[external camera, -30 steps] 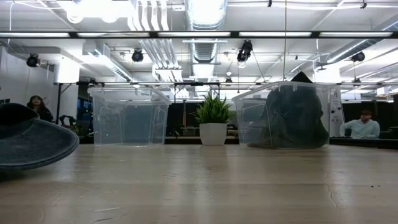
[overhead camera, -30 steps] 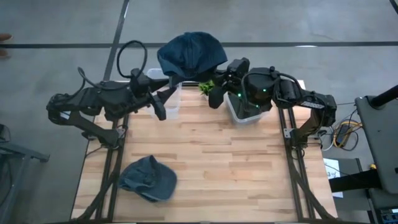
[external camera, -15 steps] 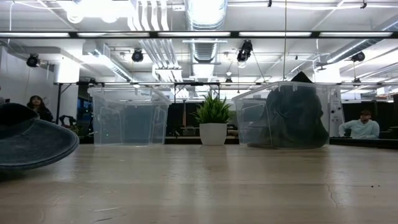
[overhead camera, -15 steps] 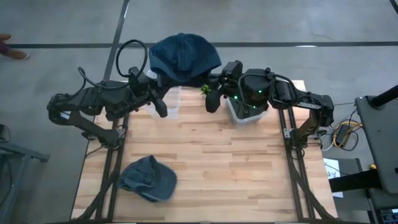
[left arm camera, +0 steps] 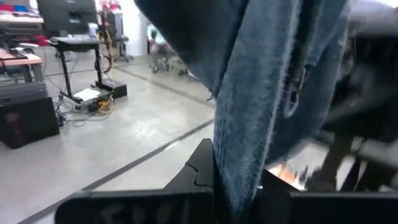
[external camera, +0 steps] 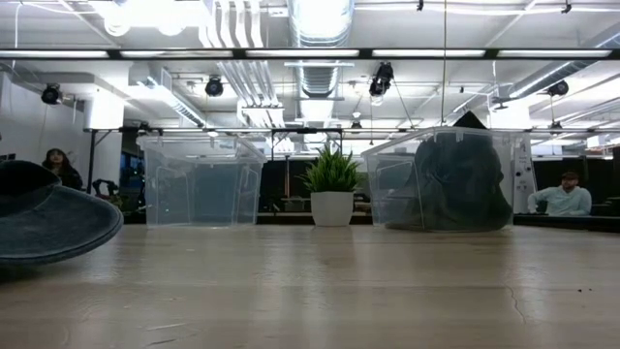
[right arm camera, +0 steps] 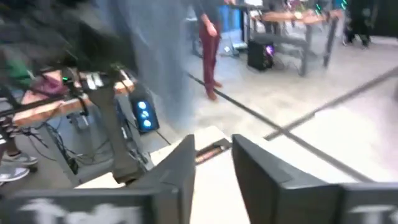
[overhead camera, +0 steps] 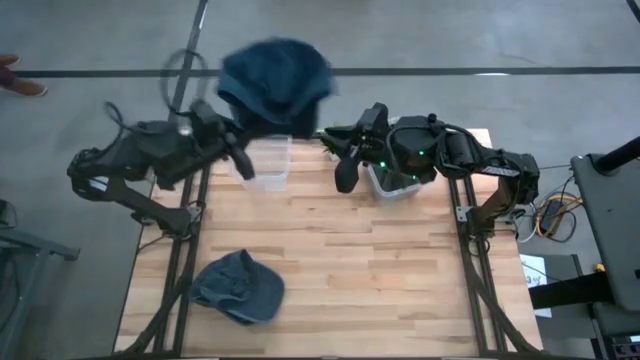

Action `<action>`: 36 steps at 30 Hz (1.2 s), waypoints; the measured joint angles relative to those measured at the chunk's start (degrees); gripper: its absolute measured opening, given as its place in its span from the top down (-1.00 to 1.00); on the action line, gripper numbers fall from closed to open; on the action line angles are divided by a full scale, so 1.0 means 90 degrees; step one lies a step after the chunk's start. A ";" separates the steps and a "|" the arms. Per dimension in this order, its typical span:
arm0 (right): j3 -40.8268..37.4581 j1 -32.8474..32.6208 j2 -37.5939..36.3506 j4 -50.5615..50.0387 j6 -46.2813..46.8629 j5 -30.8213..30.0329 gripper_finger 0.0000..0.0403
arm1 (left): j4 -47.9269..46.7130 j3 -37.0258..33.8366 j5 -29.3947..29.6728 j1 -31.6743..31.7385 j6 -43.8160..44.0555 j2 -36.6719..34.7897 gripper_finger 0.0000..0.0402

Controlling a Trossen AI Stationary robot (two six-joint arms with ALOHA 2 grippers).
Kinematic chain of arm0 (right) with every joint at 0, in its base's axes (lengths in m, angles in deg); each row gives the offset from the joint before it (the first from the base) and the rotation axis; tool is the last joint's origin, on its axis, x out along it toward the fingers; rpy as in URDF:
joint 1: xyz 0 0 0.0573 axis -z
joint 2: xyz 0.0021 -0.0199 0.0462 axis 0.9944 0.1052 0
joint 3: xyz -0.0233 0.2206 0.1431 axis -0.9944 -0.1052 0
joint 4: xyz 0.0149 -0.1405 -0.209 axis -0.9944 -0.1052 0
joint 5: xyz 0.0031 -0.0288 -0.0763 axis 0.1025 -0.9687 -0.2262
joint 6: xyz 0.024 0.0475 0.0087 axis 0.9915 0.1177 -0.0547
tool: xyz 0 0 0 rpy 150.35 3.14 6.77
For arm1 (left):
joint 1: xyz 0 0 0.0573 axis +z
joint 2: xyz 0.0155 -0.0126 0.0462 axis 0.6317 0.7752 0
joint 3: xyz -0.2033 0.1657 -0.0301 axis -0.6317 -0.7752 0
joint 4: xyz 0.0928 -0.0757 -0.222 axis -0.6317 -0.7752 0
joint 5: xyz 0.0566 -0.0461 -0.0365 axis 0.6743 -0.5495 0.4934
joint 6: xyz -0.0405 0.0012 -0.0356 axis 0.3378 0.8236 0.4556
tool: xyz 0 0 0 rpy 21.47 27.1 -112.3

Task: Pick & Place hat
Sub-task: Put the right blue cap into the left transparent bin

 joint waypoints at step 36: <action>-0.0294 -0.0022 -0.0021 -0.2590 0.1283 0.0238 -0.30 | 0.1870 0.0201 -0.9270 -0.0007 0.2514 -0.1149 0.98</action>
